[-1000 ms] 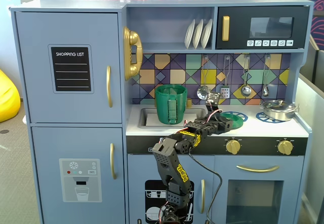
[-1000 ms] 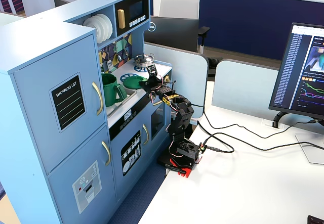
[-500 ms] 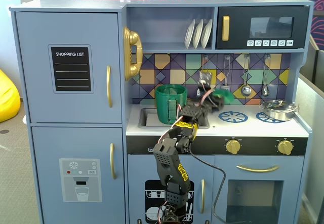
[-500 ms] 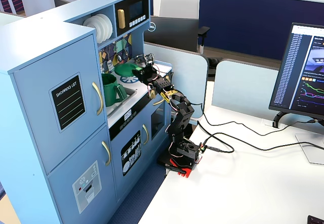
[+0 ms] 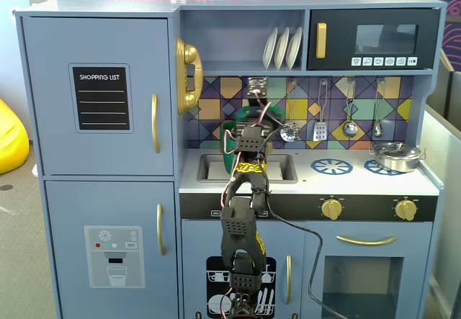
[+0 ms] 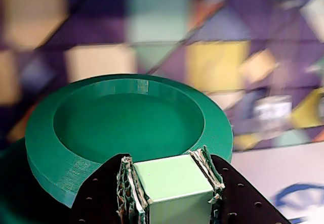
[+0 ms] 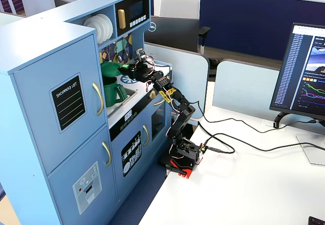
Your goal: Pick up the lid from the counter and put it on the green recipient
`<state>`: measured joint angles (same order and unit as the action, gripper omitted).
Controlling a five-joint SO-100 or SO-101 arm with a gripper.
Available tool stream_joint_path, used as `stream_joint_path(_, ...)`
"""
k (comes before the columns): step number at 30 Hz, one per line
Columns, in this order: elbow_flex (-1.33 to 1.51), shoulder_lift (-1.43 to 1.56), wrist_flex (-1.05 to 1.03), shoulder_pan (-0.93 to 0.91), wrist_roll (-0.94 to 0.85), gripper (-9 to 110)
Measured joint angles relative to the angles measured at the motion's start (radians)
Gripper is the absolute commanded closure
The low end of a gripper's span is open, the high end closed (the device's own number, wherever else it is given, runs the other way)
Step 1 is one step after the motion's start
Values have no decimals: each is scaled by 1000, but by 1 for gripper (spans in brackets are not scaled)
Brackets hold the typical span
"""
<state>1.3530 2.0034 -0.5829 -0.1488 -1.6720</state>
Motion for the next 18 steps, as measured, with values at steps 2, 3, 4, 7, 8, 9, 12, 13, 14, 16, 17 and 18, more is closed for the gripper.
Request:
stream_joint_path(2,0,0,-11,23,0,102)
stream_joint_path(3,0,0,-11,31,0,102)
stream_joint_path(4,0,0,-12,37,0,102)
stream_joint_path(7,0,0,-12,64,0,102)
stream_joint_path(8,0,2,-12,74,-2,102)
stream_joint_path(9,0,2,-12,86,-2,102)
stream_joint_path(12,0,2,-12,98,-2,102)
stream_joint_path(13,0,2,-12,98,-3,102)
stream_joint_path(14,0,2,-12,95,-9,102)
stream_joint_path(16,0,-3,-12,95,-17,102)
stream_joint_path(17,-2,-12,-12,95,-20,102)
stream_joint_path(18,-2,-23,-12,95,-21,102)
